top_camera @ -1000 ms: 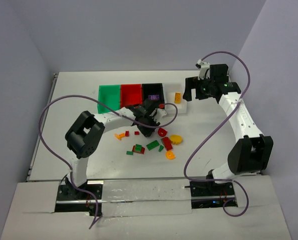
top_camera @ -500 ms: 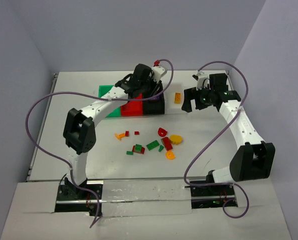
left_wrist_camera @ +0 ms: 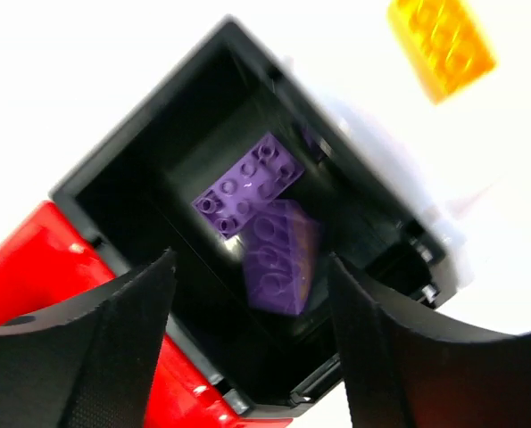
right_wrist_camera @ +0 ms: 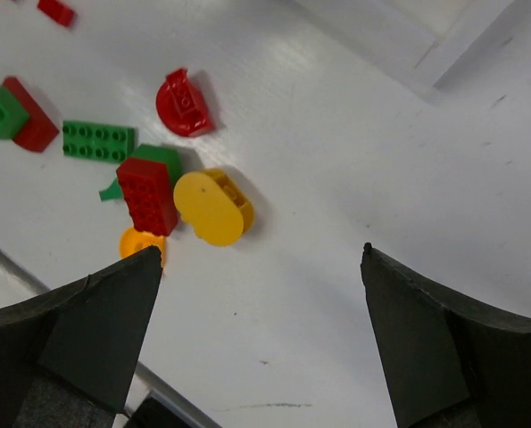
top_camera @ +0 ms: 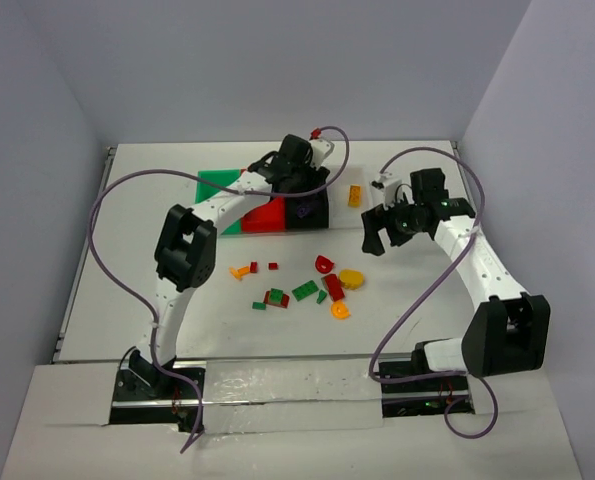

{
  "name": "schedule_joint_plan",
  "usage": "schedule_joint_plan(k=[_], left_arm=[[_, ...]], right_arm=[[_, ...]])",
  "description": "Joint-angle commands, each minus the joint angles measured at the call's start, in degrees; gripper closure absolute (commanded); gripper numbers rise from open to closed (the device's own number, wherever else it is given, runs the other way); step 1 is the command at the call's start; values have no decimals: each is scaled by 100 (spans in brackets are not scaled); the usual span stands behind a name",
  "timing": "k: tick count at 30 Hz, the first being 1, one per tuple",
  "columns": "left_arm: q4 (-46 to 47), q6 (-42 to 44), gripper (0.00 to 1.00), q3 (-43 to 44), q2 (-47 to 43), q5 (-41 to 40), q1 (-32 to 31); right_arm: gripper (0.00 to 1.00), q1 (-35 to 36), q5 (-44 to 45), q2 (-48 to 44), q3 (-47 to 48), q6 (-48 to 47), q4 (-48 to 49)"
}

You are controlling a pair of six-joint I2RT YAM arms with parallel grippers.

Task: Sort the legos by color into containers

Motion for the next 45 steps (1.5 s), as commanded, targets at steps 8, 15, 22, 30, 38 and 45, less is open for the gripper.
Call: schedule_joint_plan(k=[8, 15, 22, 30, 38, 45], left_arm=[[-487, -51, 1, 777, -1432, 469, 327], [-720, -463, 1, -656, -3201, 2053, 953], [-425, -825, 1, -2618, -4638, 3004, 1629], [-178, -786, 1, -3904, -5534, 3049, 2092], [-149, -871, 1, -4130, -5596, 3117, 2216], [-45, -777, 2, -4321, -5615, 3057, 2216]], right_arm=[[1, 1143, 723, -100, -517, -942, -245], [4, 1662, 942, 272, -523, -1395, -243], [6, 1967, 1336, 865, -625, -1663, 196], [12, 2220, 1637, 1305, -847, -1777, 672], [28, 2426, 1813, 1522, -918, -1820, 1047], [63, 2449, 1810, 1301, -880, -1903, 826]])
